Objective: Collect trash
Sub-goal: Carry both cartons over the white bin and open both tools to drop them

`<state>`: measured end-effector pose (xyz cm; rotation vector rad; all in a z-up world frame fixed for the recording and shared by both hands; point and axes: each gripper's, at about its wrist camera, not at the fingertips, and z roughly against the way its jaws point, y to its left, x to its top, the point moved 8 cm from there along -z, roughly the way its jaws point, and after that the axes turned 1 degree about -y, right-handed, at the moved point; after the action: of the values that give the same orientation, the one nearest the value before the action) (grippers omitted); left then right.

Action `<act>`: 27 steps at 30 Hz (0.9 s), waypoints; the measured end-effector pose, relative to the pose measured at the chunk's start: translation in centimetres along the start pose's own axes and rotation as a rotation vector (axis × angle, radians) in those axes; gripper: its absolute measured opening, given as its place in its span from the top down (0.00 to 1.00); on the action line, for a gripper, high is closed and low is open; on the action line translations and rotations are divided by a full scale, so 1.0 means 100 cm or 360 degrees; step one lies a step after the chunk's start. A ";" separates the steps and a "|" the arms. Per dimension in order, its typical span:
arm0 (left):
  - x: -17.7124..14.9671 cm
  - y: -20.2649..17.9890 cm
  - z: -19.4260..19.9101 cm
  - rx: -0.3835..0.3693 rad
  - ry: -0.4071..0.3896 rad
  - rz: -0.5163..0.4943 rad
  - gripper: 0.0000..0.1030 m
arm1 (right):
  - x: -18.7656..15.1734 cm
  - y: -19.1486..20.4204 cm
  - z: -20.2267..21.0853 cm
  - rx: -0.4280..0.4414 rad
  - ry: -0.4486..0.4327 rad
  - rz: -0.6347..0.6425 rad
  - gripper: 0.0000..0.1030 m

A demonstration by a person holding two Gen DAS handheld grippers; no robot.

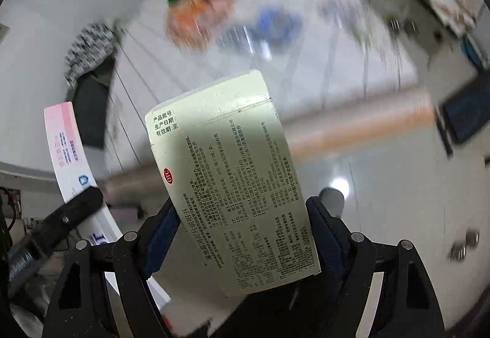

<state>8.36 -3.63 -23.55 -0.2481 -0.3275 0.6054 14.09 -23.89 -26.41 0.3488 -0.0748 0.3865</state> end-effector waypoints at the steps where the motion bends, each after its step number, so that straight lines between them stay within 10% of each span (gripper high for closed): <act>1: -0.015 0.008 -0.014 -0.0001 0.0055 0.0019 0.53 | -0.022 -0.008 -0.014 -0.0009 0.0058 -0.0027 0.19; 10: -0.102 0.084 -0.225 0.0057 0.0460 0.0189 0.55 | -0.146 -0.097 -0.188 -0.0072 0.0441 -0.0216 0.19; 17: -0.136 0.122 -0.403 -0.0008 0.0658 0.0197 0.55 | -0.176 -0.147 -0.354 0.0000 0.0533 -0.0269 0.19; 20: -0.145 0.139 -0.438 0.0023 0.0666 0.0213 0.48 | -0.183 -0.158 -0.426 0.0077 0.0597 -0.0286 0.18; 23: -0.155 0.155 -0.446 0.0077 0.0641 0.0225 0.07 | -0.179 -0.165 -0.465 0.0091 0.0633 -0.0235 0.12; 27: -0.160 0.165 -0.431 0.0194 0.0558 0.0249 0.06 | -0.182 -0.164 -0.481 0.0135 0.0624 -0.0197 0.00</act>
<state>3.48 -5.59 -72.09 -0.2590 0.0675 0.7201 3.79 -27.91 -79.24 0.3537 0.3460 0.3303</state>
